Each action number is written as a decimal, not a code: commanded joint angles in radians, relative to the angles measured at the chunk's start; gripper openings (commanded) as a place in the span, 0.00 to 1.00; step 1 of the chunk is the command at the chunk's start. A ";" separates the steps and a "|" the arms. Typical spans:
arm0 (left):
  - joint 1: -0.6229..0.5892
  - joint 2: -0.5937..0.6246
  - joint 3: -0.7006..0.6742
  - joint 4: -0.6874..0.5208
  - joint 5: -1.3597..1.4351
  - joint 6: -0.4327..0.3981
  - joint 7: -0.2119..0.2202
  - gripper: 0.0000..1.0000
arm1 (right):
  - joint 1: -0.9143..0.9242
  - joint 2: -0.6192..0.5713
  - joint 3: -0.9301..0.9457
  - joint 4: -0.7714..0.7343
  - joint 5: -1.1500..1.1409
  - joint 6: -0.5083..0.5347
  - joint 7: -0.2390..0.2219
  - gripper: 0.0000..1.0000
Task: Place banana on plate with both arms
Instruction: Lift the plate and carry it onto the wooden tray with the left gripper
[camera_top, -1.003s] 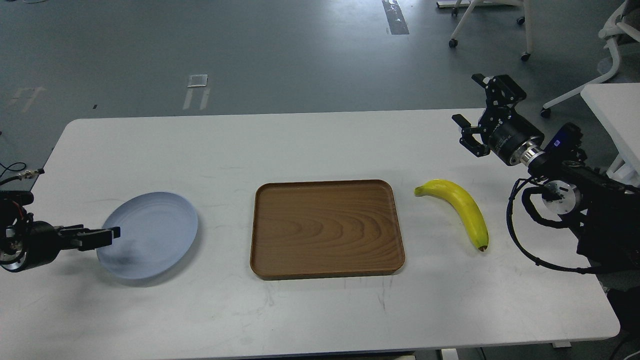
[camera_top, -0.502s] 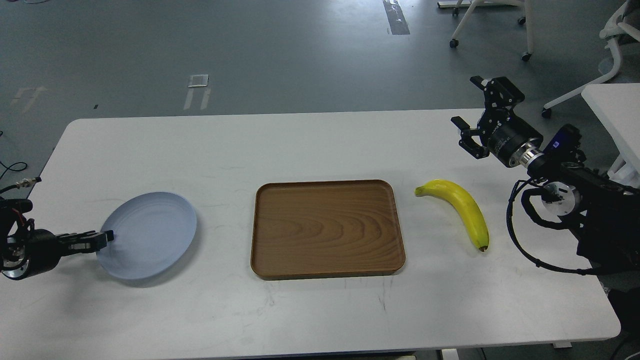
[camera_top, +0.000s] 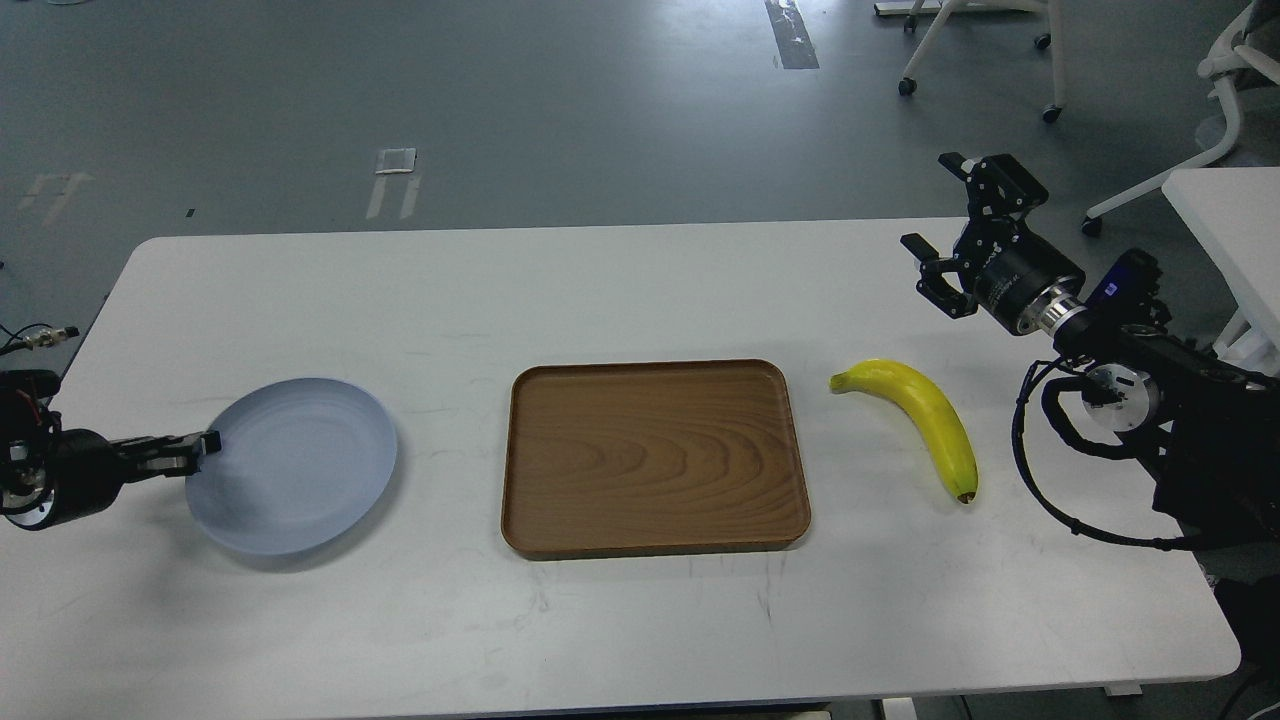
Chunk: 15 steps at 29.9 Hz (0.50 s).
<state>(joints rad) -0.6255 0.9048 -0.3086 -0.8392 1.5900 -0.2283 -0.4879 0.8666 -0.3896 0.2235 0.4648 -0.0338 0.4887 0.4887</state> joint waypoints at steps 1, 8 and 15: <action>-0.072 0.016 0.000 -0.073 -0.001 -0.006 -0.001 0.00 | 0.000 -0.002 0.000 0.000 0.000 0.000 0.000 1.00; -0.285 -0.053 0.038 -0.159 0.013 -0.141 -0.001 0.00 | 0.000 -0.002 -0.001 -0.002 0.000 0.000 0.000 1.00; -0.424 -0.257 0.223 -0.141 0.021 -0.144 -0.001 0.00 | 0.000 0.000 -0.001 -0.002 0.000 0.000 0.000 1.00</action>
<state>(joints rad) -1.0122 0.7184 -0.1454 -0.9888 1.6068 -0.3717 -0.4890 0.8667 -0.3911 0.2224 0.4628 -0.0337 0.4884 0.4887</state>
